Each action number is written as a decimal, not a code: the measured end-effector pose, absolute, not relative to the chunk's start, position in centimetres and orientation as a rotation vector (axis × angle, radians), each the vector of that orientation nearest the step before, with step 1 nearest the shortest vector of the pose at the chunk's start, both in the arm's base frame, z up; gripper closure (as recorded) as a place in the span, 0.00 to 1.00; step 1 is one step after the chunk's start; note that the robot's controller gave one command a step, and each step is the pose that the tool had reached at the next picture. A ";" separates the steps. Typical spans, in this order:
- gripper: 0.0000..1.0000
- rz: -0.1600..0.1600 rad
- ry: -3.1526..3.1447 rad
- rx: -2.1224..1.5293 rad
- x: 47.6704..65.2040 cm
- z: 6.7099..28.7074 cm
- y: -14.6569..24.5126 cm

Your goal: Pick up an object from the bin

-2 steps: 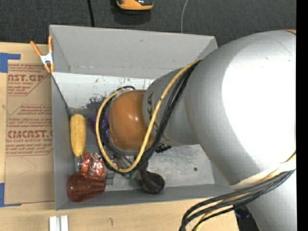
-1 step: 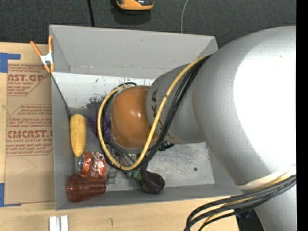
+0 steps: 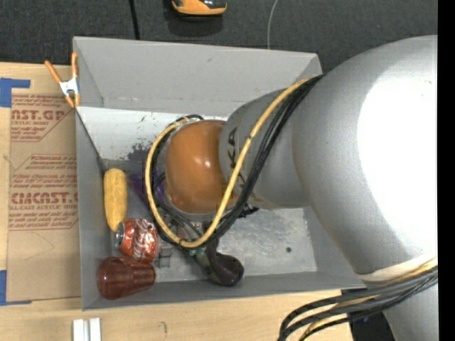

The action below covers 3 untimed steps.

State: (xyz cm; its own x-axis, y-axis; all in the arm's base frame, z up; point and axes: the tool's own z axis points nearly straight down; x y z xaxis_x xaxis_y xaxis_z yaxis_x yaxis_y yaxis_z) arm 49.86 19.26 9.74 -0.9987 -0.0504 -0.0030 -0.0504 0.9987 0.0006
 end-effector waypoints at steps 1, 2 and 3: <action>1.00 0.002 3.137 -0.079 49.9 10.4 19.3; 1.00 -0.002 3.144 -0.079 49.7 11.3 19.2; 1.00 -0.003 3.146 -0.079 49.6 13.1 19.2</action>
Offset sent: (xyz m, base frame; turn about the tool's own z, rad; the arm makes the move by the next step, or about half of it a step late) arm -0.0002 -0.0001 0.0596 0.0000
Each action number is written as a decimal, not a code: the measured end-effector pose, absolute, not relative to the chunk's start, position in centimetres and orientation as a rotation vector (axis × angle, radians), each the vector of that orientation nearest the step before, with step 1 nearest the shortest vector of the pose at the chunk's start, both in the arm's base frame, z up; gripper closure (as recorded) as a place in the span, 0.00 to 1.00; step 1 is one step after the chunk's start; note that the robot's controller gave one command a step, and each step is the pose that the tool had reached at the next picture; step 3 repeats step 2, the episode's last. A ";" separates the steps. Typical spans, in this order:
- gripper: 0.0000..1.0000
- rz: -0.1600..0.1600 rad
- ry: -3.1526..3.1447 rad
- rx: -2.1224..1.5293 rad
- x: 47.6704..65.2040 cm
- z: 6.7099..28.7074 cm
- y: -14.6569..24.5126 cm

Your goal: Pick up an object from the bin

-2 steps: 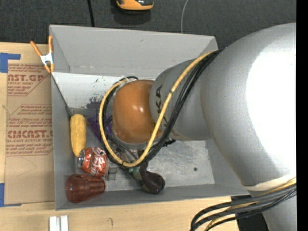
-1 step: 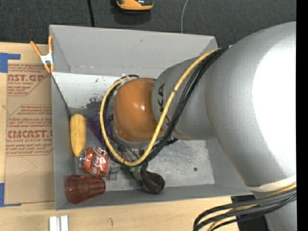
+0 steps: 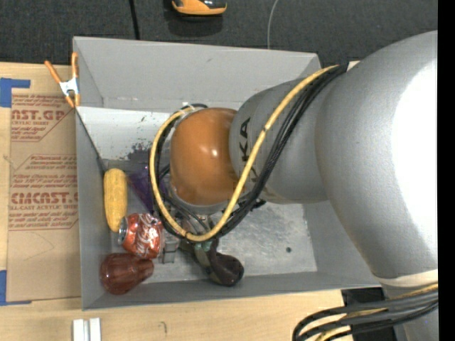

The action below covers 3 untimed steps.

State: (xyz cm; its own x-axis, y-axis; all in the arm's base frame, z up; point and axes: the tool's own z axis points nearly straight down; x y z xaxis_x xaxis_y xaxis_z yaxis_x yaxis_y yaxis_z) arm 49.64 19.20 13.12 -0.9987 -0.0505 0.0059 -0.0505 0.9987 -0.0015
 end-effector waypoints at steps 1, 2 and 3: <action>1.00 -0.002 -3.142 0.079 49.8 14.8 19.3; 1.00 -0.001 -3.141 0.080 49.7 16.0 19.3; 1.00 -0.001 -3.141 0.080 49.7 16.0 19.3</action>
Offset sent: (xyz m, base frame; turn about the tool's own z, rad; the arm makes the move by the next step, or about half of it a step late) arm 0.0001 -0.0001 0.0596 0.0000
